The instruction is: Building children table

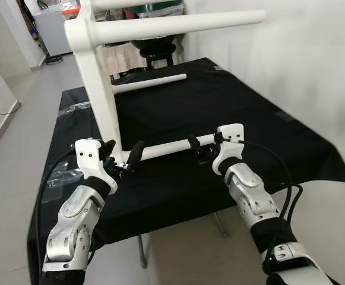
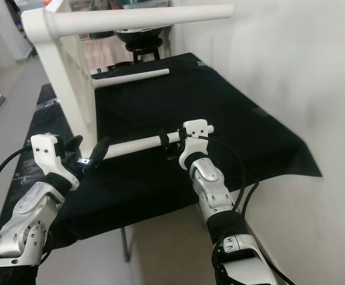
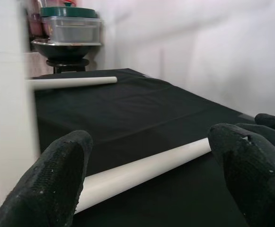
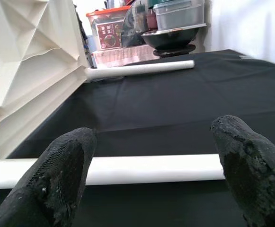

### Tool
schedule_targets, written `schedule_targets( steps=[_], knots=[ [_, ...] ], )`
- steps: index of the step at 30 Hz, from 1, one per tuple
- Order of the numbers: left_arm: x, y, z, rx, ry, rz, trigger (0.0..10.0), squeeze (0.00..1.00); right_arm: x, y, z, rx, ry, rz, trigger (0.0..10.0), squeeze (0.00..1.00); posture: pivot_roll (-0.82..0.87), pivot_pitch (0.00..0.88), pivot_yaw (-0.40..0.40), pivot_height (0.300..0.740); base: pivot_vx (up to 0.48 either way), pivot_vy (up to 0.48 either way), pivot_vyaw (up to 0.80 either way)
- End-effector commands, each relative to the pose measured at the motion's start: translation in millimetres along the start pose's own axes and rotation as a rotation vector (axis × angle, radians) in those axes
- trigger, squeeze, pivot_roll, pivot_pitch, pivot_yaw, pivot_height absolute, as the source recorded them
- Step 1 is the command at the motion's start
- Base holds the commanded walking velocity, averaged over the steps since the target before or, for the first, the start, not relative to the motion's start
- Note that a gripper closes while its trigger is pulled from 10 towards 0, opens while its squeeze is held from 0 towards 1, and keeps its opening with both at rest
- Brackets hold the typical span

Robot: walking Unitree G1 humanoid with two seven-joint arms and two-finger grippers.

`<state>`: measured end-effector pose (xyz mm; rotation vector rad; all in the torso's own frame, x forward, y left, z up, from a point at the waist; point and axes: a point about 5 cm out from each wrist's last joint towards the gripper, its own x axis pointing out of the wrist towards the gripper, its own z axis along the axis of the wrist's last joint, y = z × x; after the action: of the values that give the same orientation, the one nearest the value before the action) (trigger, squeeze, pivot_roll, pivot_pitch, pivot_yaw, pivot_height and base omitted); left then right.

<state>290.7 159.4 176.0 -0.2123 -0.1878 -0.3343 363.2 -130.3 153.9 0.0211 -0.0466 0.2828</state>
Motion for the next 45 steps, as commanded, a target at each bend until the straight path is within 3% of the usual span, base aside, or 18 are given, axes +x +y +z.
schedule_targets(
  steps=[1, 12, 36, 45],
  knots=[
    [-1.1, -0.5, -0.4, 0.008, 0.002, -0.008, 10.0, 0.0, 0.0, -1.1, -0.9, 0.003, 0.005, -0.004, 10.0, 0.0, -0.07, 0.0, 0.11, 0.74, 0.0, -0.469, 0.0],
    [-0.4, -0.2, 1.1, 0.0, -0.008, -0.008, 10.0, 0.0, 0.7, -1.1, -0.1, 0.007, 0.006, -0.002, 10.0, 0.0, -0.07, 0.0, 0.111, 0.74, 0.0, -0.469, 0.0],
    [1.4, 6.9, 0.4, -0.013, 0.012, 0.056, 10.0, 0.0, 1.5, -0.3, 0.3, 0.014, 0.007, 0.007, 10.0, 0.0, -0.07, 0.0, 0.112, 0.74, 0.0, 0.0, 0.0],
    [2.5, 6.7, -0.8, -0.034, 0.014, 0.058, 10.0, 0.0, 1.6, -0.5, 0.4, 0.014, 0.008, 0.008, 10.0, 0.0, -0.07, 0.0, 0.111, 0.74, 0.0, 0.48, 0.0]
  ],
)
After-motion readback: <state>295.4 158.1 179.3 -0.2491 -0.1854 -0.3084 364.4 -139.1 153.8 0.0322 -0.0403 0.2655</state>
